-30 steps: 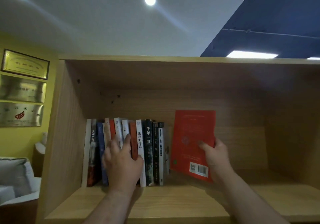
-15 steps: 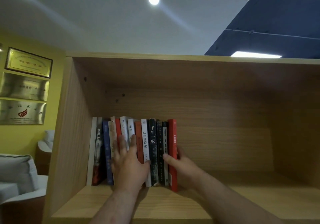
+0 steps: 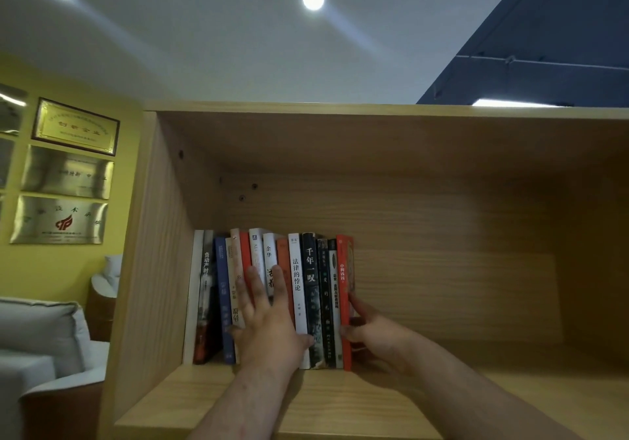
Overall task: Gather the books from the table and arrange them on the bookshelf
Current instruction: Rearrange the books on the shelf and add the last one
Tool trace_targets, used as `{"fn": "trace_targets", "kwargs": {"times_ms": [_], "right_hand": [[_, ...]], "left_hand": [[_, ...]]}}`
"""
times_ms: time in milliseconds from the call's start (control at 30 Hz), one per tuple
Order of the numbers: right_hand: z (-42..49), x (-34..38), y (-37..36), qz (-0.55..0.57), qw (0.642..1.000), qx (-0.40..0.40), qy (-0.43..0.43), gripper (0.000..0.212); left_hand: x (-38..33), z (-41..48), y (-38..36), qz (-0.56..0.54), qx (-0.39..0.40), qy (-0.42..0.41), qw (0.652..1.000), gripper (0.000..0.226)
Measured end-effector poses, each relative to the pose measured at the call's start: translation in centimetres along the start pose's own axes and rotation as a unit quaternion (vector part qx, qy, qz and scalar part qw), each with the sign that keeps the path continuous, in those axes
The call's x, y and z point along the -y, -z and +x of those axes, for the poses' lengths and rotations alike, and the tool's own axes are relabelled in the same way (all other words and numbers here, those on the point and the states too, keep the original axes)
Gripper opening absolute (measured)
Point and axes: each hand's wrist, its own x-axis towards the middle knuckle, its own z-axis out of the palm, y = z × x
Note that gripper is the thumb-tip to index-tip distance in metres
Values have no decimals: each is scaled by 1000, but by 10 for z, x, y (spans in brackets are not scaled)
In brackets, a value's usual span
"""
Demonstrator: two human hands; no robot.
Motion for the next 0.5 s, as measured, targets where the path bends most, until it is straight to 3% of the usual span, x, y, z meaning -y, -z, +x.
{"fn": "trace_targets", "kwargs": {"times_ms": [200,333,400,500], "right_hand": [[-6,-8,-13,-108,992,-7,70,92],[-4,-9,-12,-133,988,-31,75,90],[-3,-8,-13,-141,987,-31,76,87],[-3,-8,-14,-159,984,-34,76,88]], "left_hand": [[5,-6,11,30,28,-31,999,129],[35,-8,44,78,-41,-104,991,85],[46,1,64,47,-80,-88,992,71],[44,32,89,19,-84,-2,996,67]]}}
